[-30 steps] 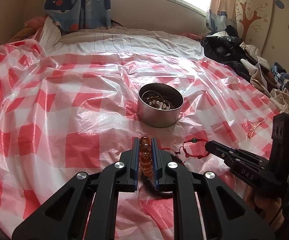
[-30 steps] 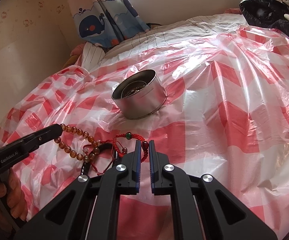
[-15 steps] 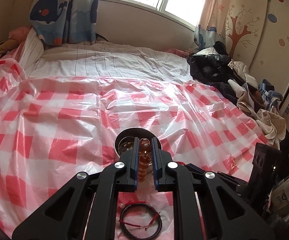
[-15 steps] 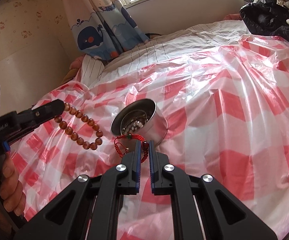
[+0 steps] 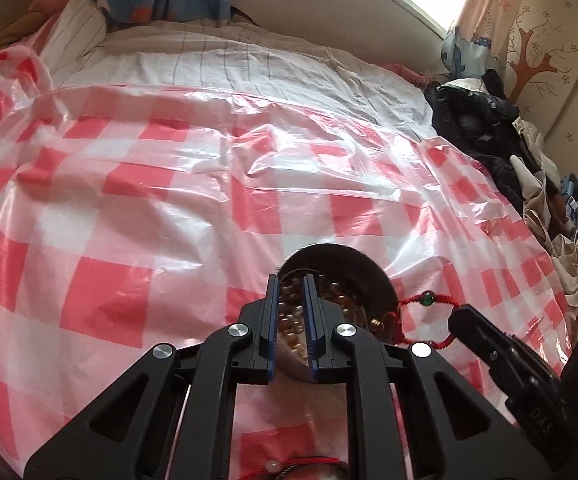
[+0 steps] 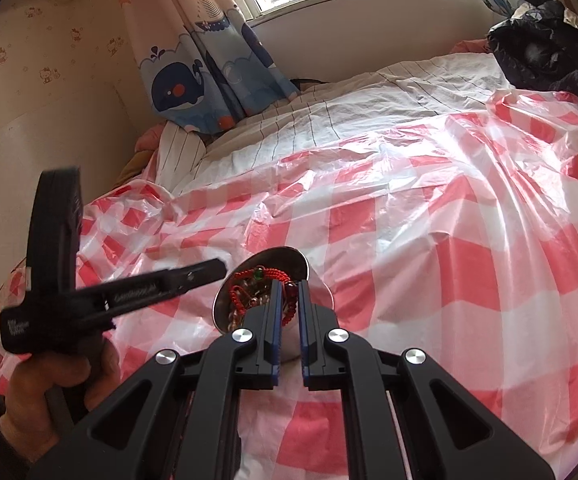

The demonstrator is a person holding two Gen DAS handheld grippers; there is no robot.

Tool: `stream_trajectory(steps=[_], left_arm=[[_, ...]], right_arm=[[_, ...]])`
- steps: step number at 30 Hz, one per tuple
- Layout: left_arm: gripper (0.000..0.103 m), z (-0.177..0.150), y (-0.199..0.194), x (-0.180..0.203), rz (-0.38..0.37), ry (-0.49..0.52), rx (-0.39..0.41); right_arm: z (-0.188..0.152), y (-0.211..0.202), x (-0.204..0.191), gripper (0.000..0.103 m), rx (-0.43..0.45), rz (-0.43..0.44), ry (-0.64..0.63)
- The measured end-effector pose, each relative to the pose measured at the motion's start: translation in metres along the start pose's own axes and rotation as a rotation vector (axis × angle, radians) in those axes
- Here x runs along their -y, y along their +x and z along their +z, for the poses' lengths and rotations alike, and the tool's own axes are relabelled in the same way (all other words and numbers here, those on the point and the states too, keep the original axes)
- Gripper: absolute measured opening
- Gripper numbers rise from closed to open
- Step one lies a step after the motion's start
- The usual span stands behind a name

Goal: Organize jewelry
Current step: 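Open the left tool inside the tin while the right tool drops the red bracelet in, then move both open tools toward the red string and black braided bracelets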

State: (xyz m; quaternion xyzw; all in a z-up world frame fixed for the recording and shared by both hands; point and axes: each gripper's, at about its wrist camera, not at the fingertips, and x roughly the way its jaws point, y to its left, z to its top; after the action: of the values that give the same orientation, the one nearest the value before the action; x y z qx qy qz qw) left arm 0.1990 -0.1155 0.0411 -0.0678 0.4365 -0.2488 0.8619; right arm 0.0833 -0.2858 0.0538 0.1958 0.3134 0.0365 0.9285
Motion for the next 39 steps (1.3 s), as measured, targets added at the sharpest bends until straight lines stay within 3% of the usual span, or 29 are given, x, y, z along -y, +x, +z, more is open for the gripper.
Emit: stream_trajectory(steps=[3, 6, 11, 16, 19, 21, 30, 39], left_arm=[[0.011, -0.004, -0.008, -0.019, 0.026, -0.024, -0.007], [0.015, -0.011, -0.020, -0.030, 0.039, -0.023, -0.025], [0.020, -0.036, -0.045, -0.032, 0.044, 0.006, -0.058], [0.027, -0.068, -0.060, -0.019, 0.047, 0.082, -0.089], [0.029, -0.088, -0.062, -0.012, 0.057, 0.113, -0.110], [0.030, -0.096, -0.064, -0.009, 0.072, 0.126, -0.113], [0.041, -0.109, -0.079, 0.001, 0.160, 0.177, -0.042], [0.058, -0.104, -0.087, 0.011, 0.185, 0.212, 0.014]], right_arm=[[0.008, 0.019, -0.011, 0.009, -0.029, 0.011, -0.036], [0.007, 0.034, -0.018, 0.025, -0.064, -0.038, -0.071], [-0.015, -0.001, -0.011, 0.026, -0.062, -0.031, -0.073], [-0.056, -0.035, 0.003, 0.033, -0.117, -0.032, -0.047], [-0.071, -0.046, -0.001, 0.034, -0.128, 0.004, -0.036], [-0.078, -0.049, -0.008, 0.040, -0.122, 0.017, -0.055], [-0.102, -0.028, -0.007, 0.046, -0.159, -0.024, -0.026], [-0.105, -0.028, -0.011, 0.053, -0.146, -0.039, -0.057]])
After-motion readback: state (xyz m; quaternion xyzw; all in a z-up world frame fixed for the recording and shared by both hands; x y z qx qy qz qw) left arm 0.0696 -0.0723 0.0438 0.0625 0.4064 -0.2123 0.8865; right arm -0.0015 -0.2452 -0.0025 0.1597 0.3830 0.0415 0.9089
